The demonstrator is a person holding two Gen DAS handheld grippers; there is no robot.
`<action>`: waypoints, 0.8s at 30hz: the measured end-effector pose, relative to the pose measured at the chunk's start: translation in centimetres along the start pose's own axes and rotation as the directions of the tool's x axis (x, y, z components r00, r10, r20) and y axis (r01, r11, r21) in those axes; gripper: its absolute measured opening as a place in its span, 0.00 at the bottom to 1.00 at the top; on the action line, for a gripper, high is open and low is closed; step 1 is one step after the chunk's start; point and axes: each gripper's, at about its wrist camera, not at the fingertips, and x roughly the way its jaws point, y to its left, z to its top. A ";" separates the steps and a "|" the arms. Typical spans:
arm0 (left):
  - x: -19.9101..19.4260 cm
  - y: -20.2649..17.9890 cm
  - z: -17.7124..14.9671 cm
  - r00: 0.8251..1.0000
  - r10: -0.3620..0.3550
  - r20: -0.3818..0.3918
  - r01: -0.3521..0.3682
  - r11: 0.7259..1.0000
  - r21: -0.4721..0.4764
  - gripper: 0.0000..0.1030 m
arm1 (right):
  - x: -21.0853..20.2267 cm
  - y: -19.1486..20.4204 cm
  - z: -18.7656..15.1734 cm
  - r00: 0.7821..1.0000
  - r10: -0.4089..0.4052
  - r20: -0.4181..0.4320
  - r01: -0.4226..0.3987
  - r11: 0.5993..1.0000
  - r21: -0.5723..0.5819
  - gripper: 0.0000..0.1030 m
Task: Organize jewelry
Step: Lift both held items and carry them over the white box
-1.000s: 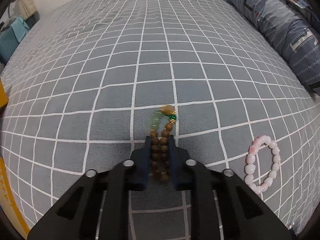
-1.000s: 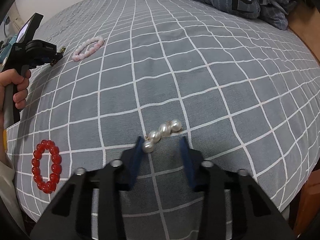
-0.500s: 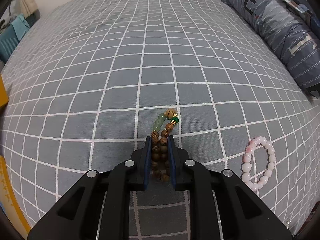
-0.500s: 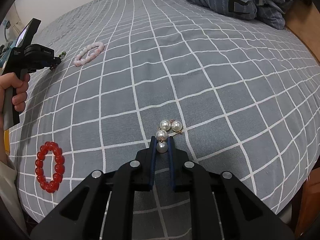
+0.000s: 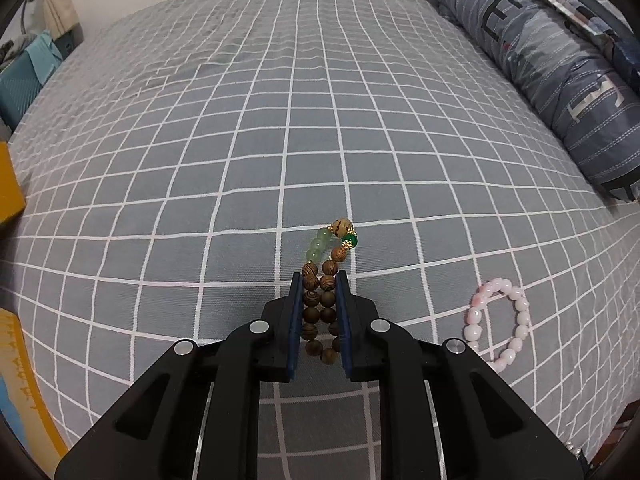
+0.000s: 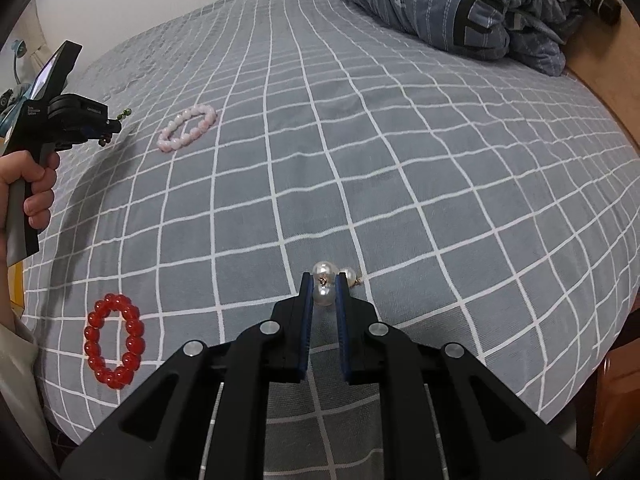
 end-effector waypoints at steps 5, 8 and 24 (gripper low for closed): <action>-1.0 -0.3 0.1 1.000 -0.006 0.013 0.006 1.000 0.005 0.14 | -1.0 0.0 0.5 1.000 -0.007 0.023 0.007 1.000 -0.004 0.10; -1.7 -0.4 0.1 1.000 -0.009 0.021 0.009 1.000 0.007 0.14 | -1.5 0.1 0.5 0.999 -0.008 0.032 0.008 1.000 -0.007 0.10; -6.6 0.8 -1.1 0.997 -0.032 0.075 0.032 1.000 0.001 0.15 | -4.2 1.9 1.7 0.994 -0.005 0.105 0.009 0.999 -0.040 0.10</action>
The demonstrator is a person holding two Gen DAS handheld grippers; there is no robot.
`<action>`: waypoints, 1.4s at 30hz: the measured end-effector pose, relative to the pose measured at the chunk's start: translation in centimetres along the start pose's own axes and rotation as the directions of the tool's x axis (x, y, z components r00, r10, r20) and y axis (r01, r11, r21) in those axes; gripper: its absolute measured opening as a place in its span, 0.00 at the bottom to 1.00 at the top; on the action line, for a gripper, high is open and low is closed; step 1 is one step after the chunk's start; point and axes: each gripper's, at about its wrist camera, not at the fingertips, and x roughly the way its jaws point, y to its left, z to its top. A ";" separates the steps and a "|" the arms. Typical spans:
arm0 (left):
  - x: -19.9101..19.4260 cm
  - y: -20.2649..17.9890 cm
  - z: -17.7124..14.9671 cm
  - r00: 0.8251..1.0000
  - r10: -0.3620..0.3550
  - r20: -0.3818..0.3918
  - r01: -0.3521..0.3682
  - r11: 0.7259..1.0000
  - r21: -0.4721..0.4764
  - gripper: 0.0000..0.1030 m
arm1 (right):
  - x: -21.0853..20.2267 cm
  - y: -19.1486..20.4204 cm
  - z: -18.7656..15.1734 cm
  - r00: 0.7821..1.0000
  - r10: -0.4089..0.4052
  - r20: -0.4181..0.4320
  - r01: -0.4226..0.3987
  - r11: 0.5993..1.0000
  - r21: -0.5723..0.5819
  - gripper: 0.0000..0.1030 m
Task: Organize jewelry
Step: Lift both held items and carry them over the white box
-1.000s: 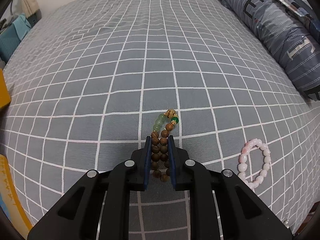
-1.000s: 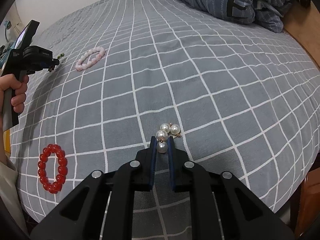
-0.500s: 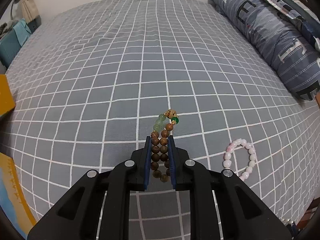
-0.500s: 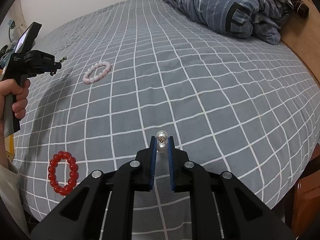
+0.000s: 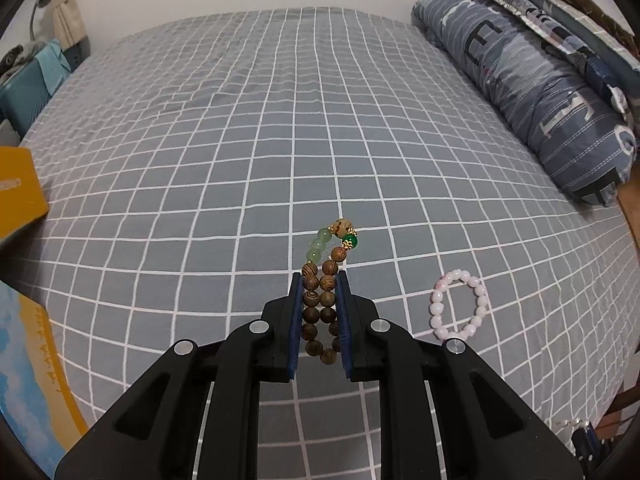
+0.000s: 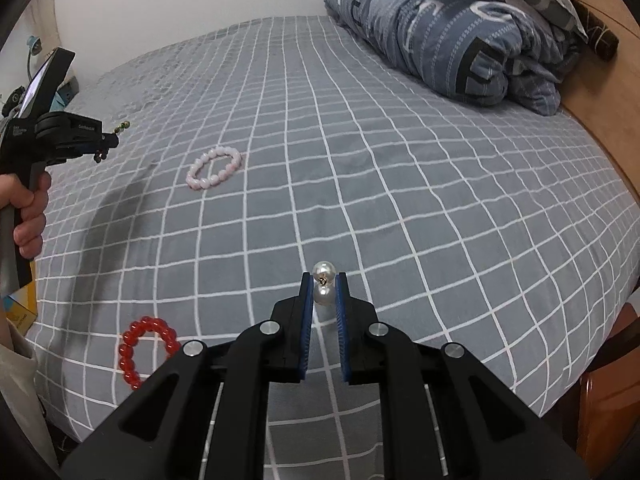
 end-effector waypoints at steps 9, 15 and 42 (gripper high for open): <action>-2.6 1.6 -1.0 1.000 0.012 0.023 -0.012 1.000 -0.003 0.15 | -1.4 1.5 0.7 0.998 0.035 0.047 -0.034 0.999 -0.023 0.10; -5.7 2.7 -2.1 0.997 0.039 0.066 -0.039 0.999 -0.013 0.15 | -1.4 2.6 1.5 0.996 0.057 0.064 -0.055 0.998 -0.041 0.10; -17.5 14.4 -7.6 0.974 0.182 0.136 -0.164 0.977 -0.135 0.15 | -4.3 19.2 7.2 0.970 0.226 0.091 -0.199 0.951 -0.236 0.10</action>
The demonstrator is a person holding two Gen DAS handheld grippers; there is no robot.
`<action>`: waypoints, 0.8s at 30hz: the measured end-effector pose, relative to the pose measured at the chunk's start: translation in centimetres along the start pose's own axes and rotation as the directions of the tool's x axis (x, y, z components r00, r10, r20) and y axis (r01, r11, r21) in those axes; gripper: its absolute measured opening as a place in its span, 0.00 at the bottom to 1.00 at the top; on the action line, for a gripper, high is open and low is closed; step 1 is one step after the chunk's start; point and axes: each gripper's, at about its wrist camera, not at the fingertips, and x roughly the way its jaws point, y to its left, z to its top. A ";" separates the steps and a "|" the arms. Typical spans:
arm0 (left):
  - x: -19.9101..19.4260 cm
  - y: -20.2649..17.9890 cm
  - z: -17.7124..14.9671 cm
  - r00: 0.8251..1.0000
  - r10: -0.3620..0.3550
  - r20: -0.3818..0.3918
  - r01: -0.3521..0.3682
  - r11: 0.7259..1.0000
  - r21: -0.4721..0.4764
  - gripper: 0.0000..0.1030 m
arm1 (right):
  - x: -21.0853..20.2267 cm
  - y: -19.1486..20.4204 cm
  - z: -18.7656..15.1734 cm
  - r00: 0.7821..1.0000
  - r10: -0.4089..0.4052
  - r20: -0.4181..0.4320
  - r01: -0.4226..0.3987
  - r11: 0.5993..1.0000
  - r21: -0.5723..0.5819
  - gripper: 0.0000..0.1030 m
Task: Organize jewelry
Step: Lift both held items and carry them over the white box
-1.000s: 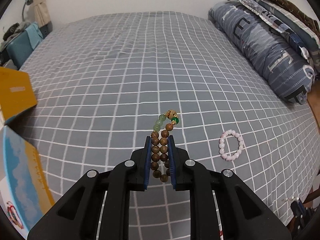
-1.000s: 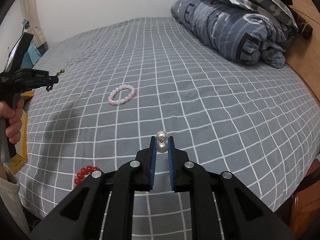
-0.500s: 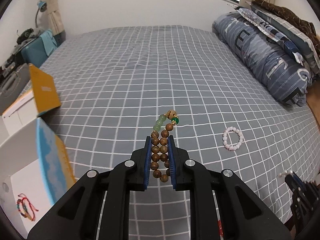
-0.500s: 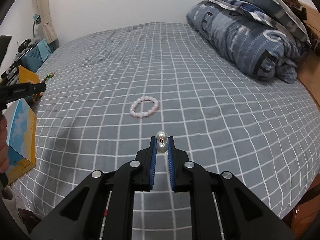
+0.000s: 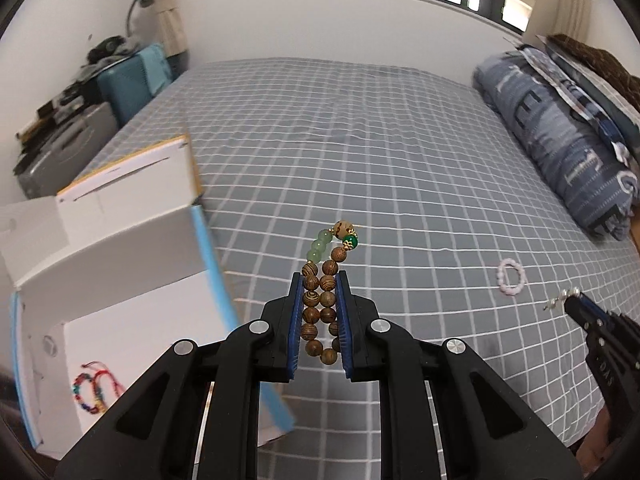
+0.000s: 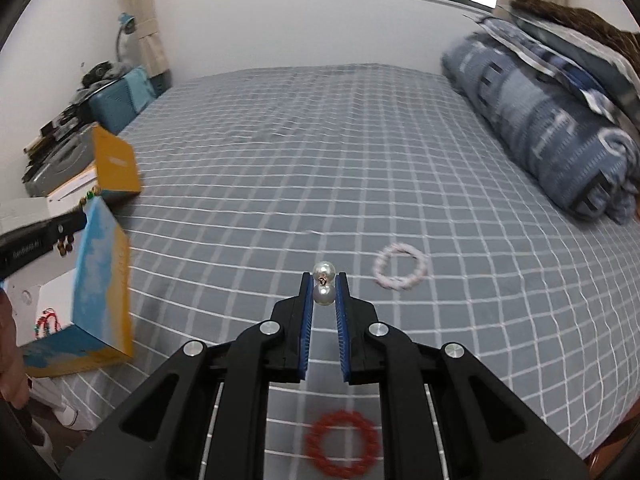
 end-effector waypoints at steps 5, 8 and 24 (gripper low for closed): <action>-1.2 3.5 -0.6 0.999 0.040 0.002 -0.040 0.998 -0.038 0.15 | 0.1 3.7 1.5 0.999 0.041 0.003 -0.041 0.998 -0.038 0.10; -1.9 5.9 -1.0 0.998 0.064 0.000 -0.064 0.996 -0.069 0.15 | 0.2 6.4 2.2 0.997 0.071 0.005 -0.071 0.995 -0.069 0.10; -5.7 19.6 -5.2 0.977 0.209 -0.031 -0.211 0.946 -0.247 0.15 | -0.1 25.3 2.5 0.961 0.274 -0.022 -0.268 0.917 -0.296 0.10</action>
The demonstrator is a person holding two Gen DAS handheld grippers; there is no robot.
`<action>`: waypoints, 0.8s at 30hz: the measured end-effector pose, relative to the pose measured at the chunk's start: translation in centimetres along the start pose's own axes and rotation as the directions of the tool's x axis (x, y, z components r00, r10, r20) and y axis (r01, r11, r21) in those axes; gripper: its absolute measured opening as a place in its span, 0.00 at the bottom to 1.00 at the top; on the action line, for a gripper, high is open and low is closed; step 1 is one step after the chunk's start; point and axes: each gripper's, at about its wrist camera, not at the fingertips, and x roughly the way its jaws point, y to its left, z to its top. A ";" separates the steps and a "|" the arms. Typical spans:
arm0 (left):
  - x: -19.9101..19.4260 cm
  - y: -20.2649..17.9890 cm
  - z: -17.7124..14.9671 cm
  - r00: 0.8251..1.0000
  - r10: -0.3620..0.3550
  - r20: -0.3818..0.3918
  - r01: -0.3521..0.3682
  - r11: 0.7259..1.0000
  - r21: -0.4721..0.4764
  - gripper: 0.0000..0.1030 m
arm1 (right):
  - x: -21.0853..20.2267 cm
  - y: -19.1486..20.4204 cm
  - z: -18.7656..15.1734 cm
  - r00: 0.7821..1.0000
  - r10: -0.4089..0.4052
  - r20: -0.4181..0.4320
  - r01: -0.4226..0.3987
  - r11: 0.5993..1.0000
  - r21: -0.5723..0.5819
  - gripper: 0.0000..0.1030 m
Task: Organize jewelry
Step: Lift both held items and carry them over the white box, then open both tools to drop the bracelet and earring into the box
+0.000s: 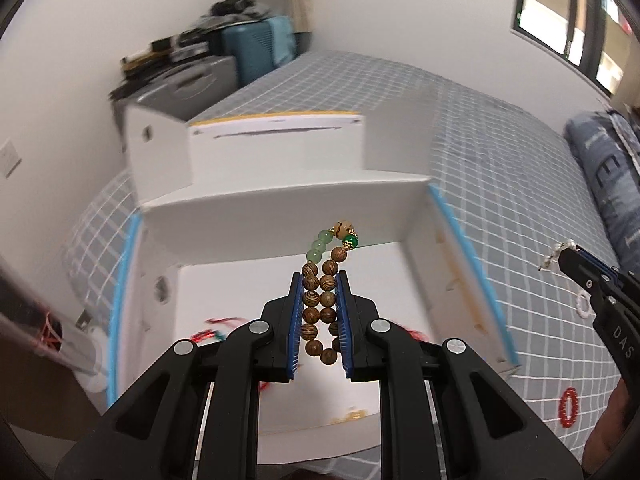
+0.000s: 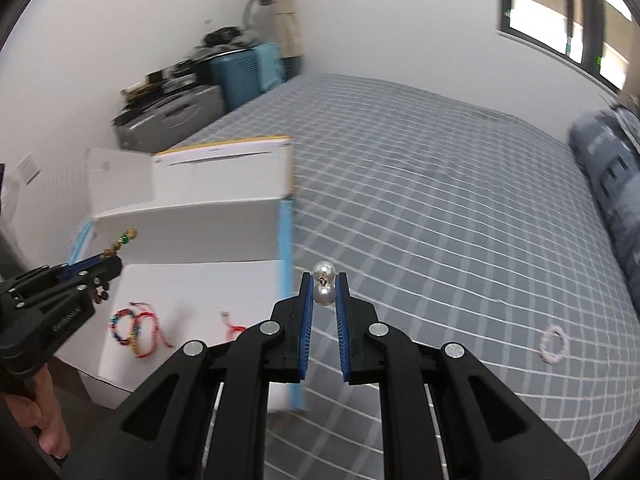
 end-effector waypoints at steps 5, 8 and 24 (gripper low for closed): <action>0.8 3.4 -1.0 0.998 0.049 -0.028 -0.050 0.998 -0.047 0.15 | 2.7 4.3 0.0 0.997 0.057 -0.046 -0.059 0.997 -0.048 0.10; 1.9 5.0 -2.0 0.997 0.062 -0.056 -0.066 0.996 -0.065 0.15 | 4.5 5.7 -0.4 0.992 0.091 -0.088 -0.096 0.994 -0.056 0.10; 6.8 6.3 -3.8 0.981 0.068 -0.182 -0.082 0.994 -0.068 0.15 | 10.9 7.8 -2.4 0.954 0.092 -0.285 -0.109 0.993 -0.044 0.10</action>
